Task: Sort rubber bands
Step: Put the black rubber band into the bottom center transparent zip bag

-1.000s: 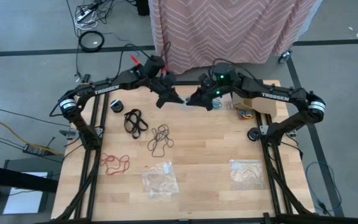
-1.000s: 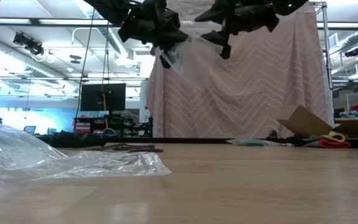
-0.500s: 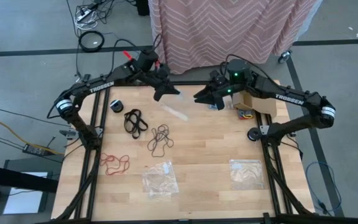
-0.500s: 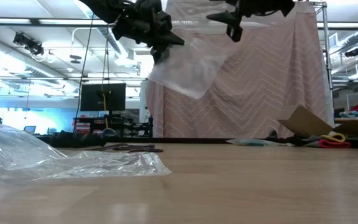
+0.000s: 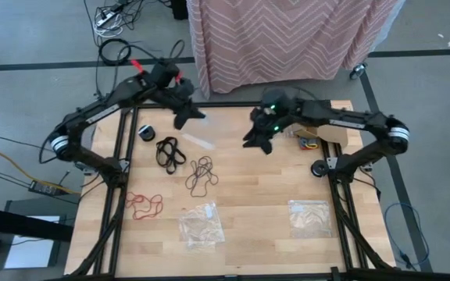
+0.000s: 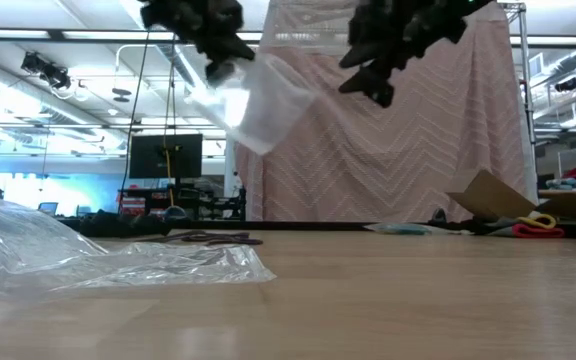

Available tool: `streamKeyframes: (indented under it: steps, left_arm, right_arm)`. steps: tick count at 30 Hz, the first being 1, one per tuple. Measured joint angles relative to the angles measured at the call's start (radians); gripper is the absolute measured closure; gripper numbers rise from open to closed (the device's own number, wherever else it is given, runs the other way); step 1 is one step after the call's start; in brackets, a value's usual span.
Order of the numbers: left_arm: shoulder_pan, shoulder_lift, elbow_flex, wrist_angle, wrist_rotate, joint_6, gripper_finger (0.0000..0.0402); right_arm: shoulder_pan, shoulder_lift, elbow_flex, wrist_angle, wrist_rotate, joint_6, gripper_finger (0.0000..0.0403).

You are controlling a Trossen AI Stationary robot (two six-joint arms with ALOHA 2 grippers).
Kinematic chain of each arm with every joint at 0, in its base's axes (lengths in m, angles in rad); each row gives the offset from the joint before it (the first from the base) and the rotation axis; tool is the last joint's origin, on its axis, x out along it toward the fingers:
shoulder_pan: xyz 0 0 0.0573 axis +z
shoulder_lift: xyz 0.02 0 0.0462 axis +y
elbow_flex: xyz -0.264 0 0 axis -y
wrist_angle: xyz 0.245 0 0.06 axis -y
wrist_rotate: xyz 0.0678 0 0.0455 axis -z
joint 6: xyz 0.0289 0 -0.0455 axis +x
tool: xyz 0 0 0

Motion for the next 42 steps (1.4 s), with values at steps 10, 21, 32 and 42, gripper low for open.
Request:
streamKeyframes:
  steps: [10,21,32,42]
  left_arm:
    - [-0.002,-0.188,0.000,-0.334,-0.062,0.170,0.0401]
    - [-0.001,-0.351,0.000,-0.409,-0.035,0.114,0.0401]
    - [-0.002,-0.422,0.000,-0.462,-0.021,0.087,0.0401]
    - [-0.002,-0.476,0.000,-0.461,-0.022,0.038,0.0401]
  right_arm:
    - [0.108,0.269,0.000,0.300,0.052,0.129,0.0225]
    - [0.132,0.436,0.000,0.446,0.157,0.098,0.0251]
    - [0.174,0.558,0.048,0.527,0.185,0.076,0.0262]
    - [0.203,0.679,0.286,0.413,0.187,-0.007,0.0347]
